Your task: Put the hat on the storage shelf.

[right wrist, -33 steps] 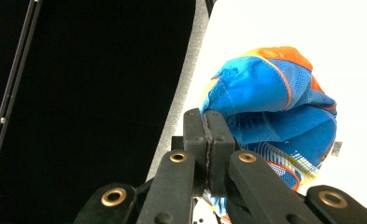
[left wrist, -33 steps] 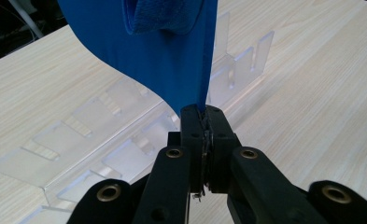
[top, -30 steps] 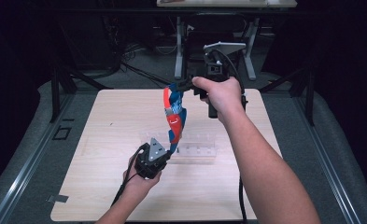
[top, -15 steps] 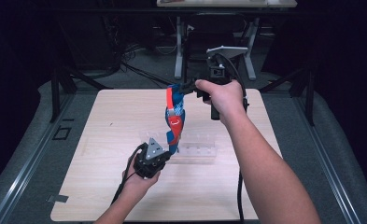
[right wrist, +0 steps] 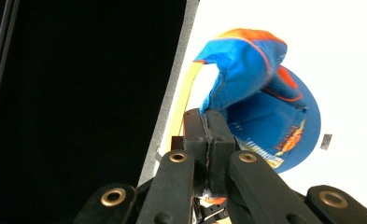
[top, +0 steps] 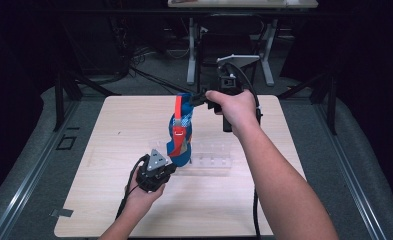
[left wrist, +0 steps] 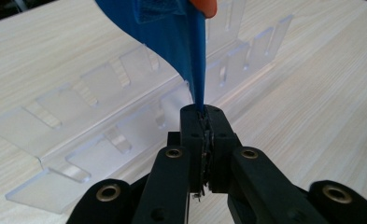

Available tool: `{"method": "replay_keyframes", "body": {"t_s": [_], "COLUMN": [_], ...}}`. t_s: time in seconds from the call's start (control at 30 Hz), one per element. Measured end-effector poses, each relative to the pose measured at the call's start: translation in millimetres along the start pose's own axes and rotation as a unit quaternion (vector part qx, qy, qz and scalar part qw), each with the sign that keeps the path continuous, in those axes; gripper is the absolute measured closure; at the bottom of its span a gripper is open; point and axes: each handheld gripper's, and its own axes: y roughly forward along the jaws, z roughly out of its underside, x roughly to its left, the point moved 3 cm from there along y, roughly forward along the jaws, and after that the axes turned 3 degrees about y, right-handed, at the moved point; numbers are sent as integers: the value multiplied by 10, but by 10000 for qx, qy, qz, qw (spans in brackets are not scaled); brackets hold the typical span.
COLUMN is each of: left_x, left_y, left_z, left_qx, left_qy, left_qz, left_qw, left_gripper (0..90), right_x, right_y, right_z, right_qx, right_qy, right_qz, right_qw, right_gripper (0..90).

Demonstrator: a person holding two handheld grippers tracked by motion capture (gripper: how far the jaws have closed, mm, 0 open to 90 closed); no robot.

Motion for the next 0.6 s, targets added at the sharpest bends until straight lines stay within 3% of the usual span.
{"method": "replay_keyframes", "body": {"t_s": [0.37, 0.43, 0.6], "left_x": [-73, -99, -88], "left_y": [133, 133, 129], "left_z": [54, 53, 20], "left_qx": [75, 54, 51], "left_qy": [105, 177, 133], "left_qz": [-112, -149, -131], "left_qw": [9999, 9997, 9998], "left_gripper": [878, 879, 878], "right_x": [-43, -15, 65], "right_y": [47, 52, 38], "right_z": [9, 16, 16], "right_qx": [55, 104, 59], "right_qy": [-16, -27, -129], "right_qz": [57, -2, -55], "right_qw": [10000, 9999, 9999], "right_gripper": [898, 899, 900]}}
